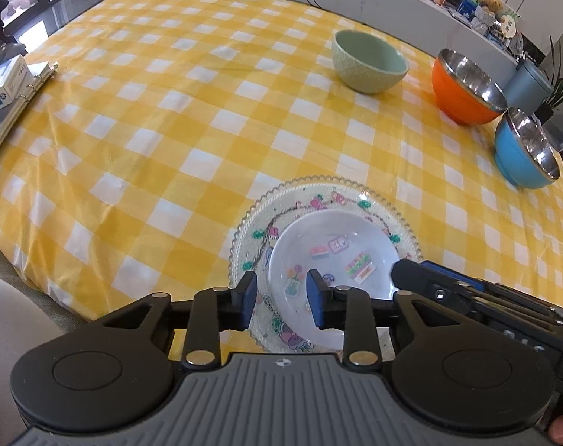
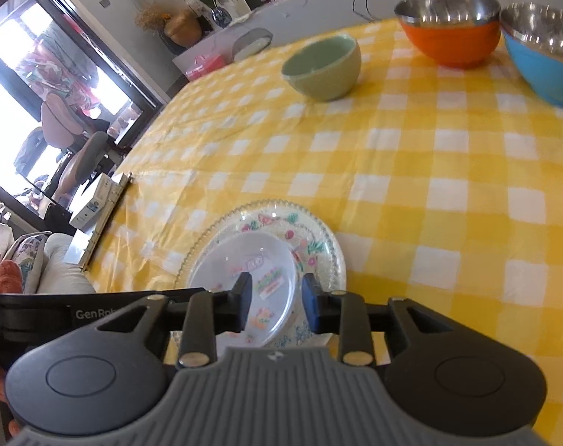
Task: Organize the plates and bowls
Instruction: 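Open the right gripper and release the sticker plate on the stack, then move the right gripper to the rim of the blue steel bowl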
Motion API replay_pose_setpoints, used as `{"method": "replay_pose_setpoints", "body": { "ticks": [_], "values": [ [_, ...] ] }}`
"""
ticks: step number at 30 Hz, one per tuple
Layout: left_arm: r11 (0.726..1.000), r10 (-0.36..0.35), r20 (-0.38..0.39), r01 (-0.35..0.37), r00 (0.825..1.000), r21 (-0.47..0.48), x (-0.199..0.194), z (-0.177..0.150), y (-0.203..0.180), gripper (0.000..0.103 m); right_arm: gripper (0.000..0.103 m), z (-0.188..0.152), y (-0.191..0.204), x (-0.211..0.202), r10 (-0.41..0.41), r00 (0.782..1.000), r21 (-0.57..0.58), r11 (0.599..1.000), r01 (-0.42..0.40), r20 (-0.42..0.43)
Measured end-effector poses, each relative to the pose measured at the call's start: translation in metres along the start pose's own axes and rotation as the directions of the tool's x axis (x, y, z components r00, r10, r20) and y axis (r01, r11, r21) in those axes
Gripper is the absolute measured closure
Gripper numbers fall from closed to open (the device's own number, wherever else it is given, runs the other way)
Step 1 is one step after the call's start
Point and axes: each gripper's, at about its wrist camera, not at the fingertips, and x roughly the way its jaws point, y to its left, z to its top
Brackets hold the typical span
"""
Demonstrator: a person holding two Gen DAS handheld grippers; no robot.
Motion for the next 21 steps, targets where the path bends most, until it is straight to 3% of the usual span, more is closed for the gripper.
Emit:
{"method": "replay_pose_setpoints", "body": {
  "ticks": [5,10,15,21],
  "values": [
    [0.999,-0.034,0.045,0.034,0.998,0.003,-0.011,0.005,-0.007,0.067,0.064,0.007,-0.004,-0.016,-0.047,0.997,-0.007,0.999,0.047,0.053],
    [0.996,-0.072,0.082,0.067,0.994,0.066,-0.022,0.014,-0.028,0.067,0.058,0.018,-0.015,-0.031,-0.135,0.984,-0.002,0.991,0.136,0.112],
    [0.983,-0.128,0.107,0.112,0.986,0.142,-0.027,0.022,-0.06,0.065,0.055,0.035,-0.035,-0.052,-0.243,0.95,0.039,0.97,0.24,0.197],
    [0.957,-0.199,0.124,0.165,0.972,0.239,-0.028,0.03,-0.102,0.059,0.053,0.059,-0.075,-0.082,-0.315,0.91,0.165,0.946,0.279,0.27]
  ]
}}
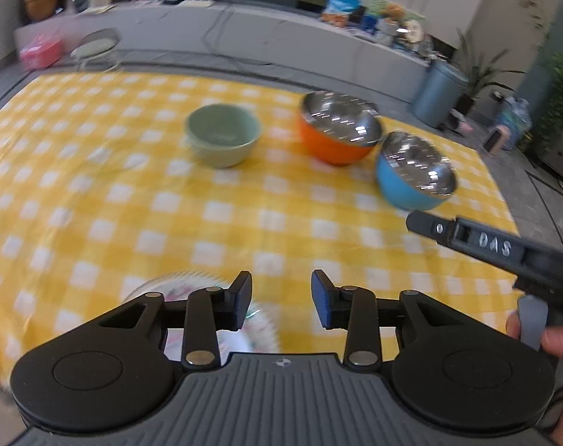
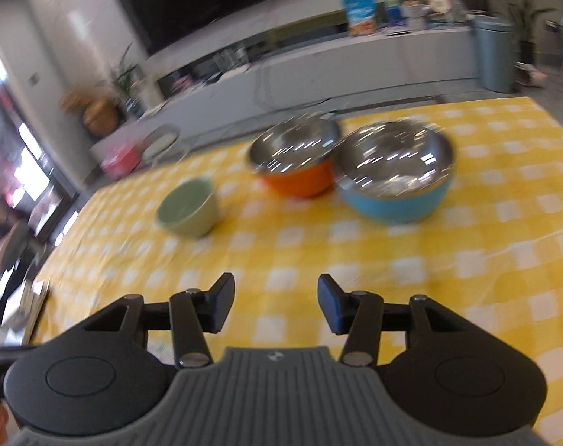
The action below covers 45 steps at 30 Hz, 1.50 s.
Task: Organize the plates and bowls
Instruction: 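Move the right gripper to the rim of the blue steel bowl, then close the right gripper on the blue steel bowl rim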
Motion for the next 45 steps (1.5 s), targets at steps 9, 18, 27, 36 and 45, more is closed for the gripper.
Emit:
{"method": "replay_pose_setpoints", "body": {
  "ticks": [9,18,27,36,45],
  "values": [
    [0.995,-0.083,0.029,0.082,0.996,0.053,0.029,0.026,-0.044,0.05,0.044,0.036,-0.062,-0.002,-0.138,0.988,0.153,0.98,0.126,0.072],
    [0.972,-0.232,0.067,0.235,0.97,-0.027,0.071,0.053,-0.069,0.043,0.042,0.052,-0.097,0.014,-0.206,0.977,0.255,0.949,0.185,0.055],
    [0.974,-0.219,0.081,0.222,0.972,-0.034,0.118,0.08,-0.091,0.03,0.041,0.063,-0.108,0.039,-0.291,0.956,0.209,0.937,0.28,0.023],
    [0.981,-0.183,0.054,0.186,0.982,-0.051,0.158,0.088,-0.103,0.031,0.042,0.062,-0.119,0.053,-0.265,0.964,0.245,0.934,0.259,-0.008],
    [0.99,-0.14,0.046,0.14,0.989,-0.002,0.174,0.09,-0.11,0.054,0.053,0.061,-0.128,0.057,-0.199,0.98,0.308,0.932,0.191,-0.006]
  ]
}}
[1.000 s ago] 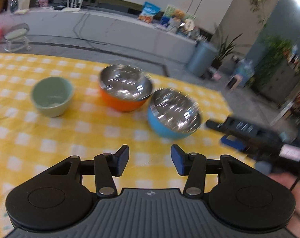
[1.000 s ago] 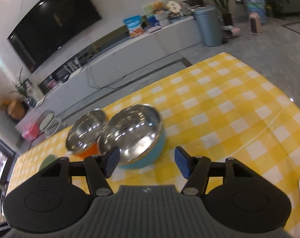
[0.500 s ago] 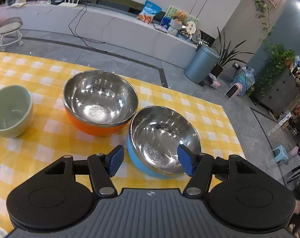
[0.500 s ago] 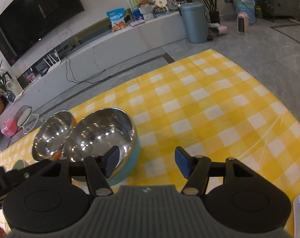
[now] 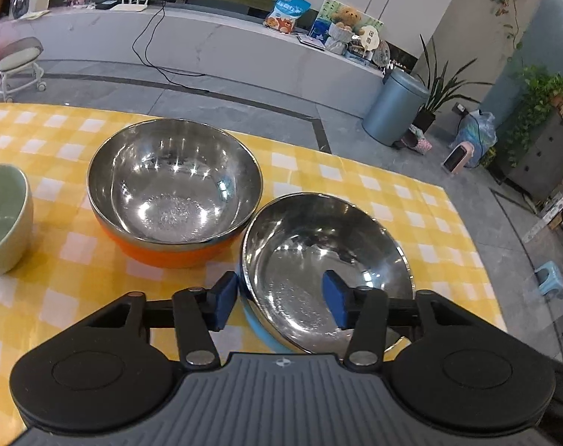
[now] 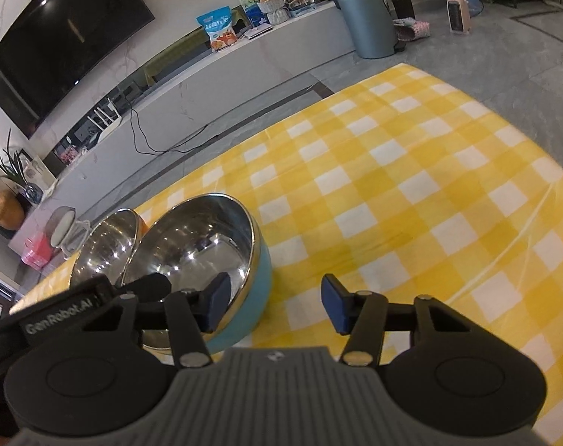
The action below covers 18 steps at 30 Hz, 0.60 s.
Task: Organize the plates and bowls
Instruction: 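Close the right gripper on the blue steel bowl rim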
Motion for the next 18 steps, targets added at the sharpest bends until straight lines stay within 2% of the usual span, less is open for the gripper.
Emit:
{"method": "replay_pose_setpoints", "body": {
  "ticks": [3,5,7,9,18],
  "values": [
    [1.0,0.025,-0.005,-0.025,1.0,0.007,0.001,0.001,0.0,0.069,0.066,0.0,0.001,0.001,0.035,0.999,0.011,0.999,-0.035,-0.004],
    [1.0,0.027,-0.004,-0.027,1.0,0.01,-0.001,0.002,0.001,0.076,0.081,-0.001,0.003,0.0,0.053,0.999,0.006,0.999,-0.053,-0.006],
    [1.0,0.025,-0.005,-0.025,1.0,0.016,-0.004,0.002,0.001,0.081,0.088,-0.002,0.005,-0.001,0.055,0.998,0.006,0.998,-0.055,-0.007],
    [0.999,0.027,-0.012,-0.027,1.0,0.025,-0.006,0.002,0.0,0.086,0.089,-0.002,0.005,-0.003,0.039,0.999,0.001,0.999,-0.039,0.001],
    [0.999,0.032,-0.03,-0.031,0.999,0.013,-0.019,-0.003,0.001,0.086,0.092,-0.001,0.005,-0.017,0.045,0.999,0.01,0.999,-0.045,-0.004]
  ]
}}
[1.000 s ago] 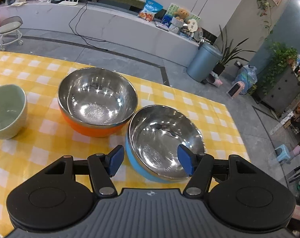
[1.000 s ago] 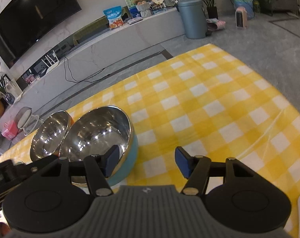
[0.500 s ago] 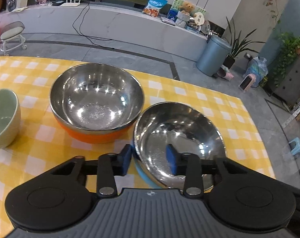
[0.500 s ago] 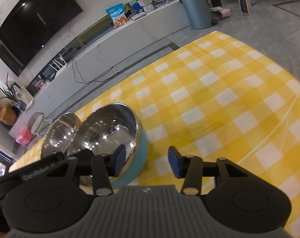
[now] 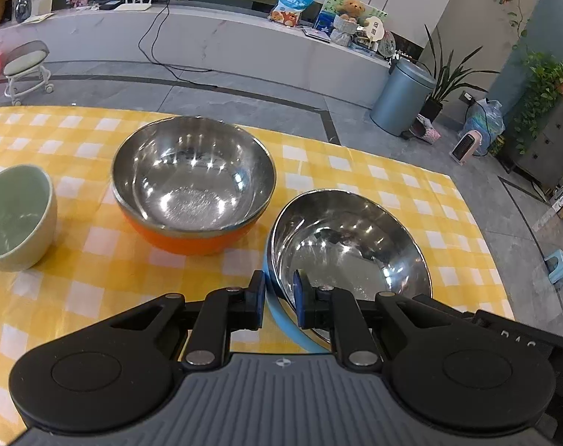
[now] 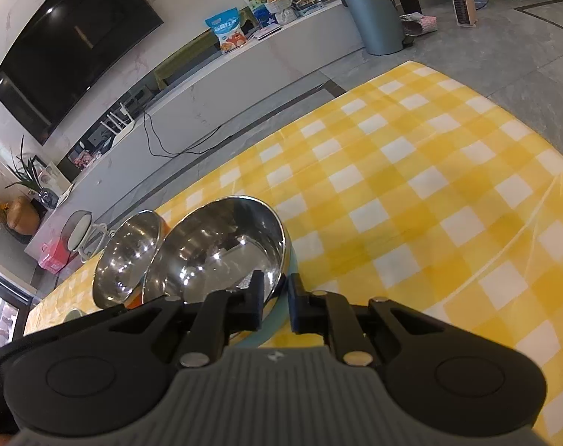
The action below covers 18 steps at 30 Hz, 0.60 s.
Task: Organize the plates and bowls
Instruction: 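Close the right gripper on the blue steel bowl rim, then carry the blue steel bowl with the right gripper beside the plate stack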
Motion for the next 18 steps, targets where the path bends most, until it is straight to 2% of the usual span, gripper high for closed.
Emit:
{"method": "replay_pose_setpoints", "body": {
  "ticks": [7,13,18],
  "values": [
    [0.999,0.015,-0.023,-0.016,1.0,-0.039,-0.023,-0.011,0.01,0.085,0.095,-0.005,0.007,-0.016,0.033,0.999,-0.038,0.999,-0.034,-0.019],
    [0.997,0.044,-0.042,-0.047,0.998,-0.06,-0.051,-0.027,0.017,0.085,0.095,-0.025,0.019,-0.035,0.043,0.998,-0.14,0.989,-0.049,-0.046],
    [0.995,0.053,-0.054,-0.057,0.997,-0.082,-0.076,-0.042,0.026,0.084,0.096,-0.041,0.024,-0.053,0.066,0.995,-0.171,0.982,-0.078,-0.071]
  ]
}}
